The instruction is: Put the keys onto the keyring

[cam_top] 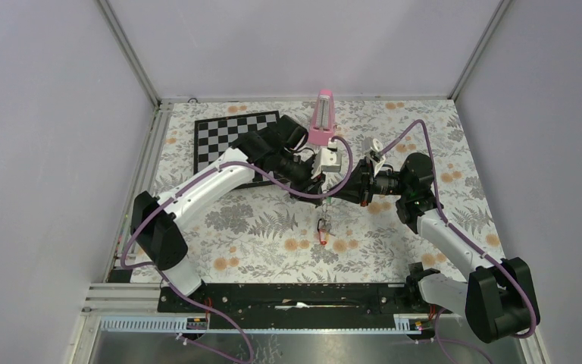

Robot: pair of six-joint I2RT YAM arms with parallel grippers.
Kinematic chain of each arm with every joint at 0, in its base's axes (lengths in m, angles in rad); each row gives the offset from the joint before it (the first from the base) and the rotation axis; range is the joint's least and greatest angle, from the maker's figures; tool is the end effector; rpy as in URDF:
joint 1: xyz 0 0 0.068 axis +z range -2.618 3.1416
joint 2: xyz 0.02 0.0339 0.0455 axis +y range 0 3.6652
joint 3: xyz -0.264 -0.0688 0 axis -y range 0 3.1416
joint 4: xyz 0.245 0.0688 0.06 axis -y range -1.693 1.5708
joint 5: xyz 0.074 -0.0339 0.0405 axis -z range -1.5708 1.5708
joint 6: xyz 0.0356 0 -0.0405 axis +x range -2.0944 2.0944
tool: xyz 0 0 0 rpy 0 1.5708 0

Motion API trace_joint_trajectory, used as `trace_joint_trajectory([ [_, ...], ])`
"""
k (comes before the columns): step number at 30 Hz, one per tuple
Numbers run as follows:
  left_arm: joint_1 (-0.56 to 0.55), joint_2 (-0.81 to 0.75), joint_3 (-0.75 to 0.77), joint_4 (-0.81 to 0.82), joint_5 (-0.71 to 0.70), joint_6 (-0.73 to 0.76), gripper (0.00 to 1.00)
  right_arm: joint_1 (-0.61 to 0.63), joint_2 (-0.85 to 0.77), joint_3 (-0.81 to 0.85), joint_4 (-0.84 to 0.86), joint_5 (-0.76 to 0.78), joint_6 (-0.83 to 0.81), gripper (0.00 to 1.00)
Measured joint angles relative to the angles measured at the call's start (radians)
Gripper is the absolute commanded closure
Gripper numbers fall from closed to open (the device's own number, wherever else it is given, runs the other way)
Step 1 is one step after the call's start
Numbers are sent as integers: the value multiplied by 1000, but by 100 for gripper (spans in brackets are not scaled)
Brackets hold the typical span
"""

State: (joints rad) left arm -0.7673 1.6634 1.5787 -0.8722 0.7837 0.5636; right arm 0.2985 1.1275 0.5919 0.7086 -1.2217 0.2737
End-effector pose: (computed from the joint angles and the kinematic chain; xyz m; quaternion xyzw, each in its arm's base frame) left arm 0.2350 -0.2616 0.3343 0.6347 0.6218 -0.3906 0.2408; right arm 0.2128 0.1005 0.2934 -0.4456 0.5215 0.5310 0.4975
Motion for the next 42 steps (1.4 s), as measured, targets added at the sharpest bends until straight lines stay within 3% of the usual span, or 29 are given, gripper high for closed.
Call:
trace_joint_trajectory([
  [7, 5, 8, 0, 11, 1, -13, 100, -3, 0, 0, -8, -1, -6, 100],
  [35, 18, 93, 62, -21, 78, -37, 99, -14, 1, 0, -37, -3, -16, 100],
  [42, 23, 151, 138, -109, 121, 11, 97, -17, 1, 0, -37, -27, -46, 100],
])
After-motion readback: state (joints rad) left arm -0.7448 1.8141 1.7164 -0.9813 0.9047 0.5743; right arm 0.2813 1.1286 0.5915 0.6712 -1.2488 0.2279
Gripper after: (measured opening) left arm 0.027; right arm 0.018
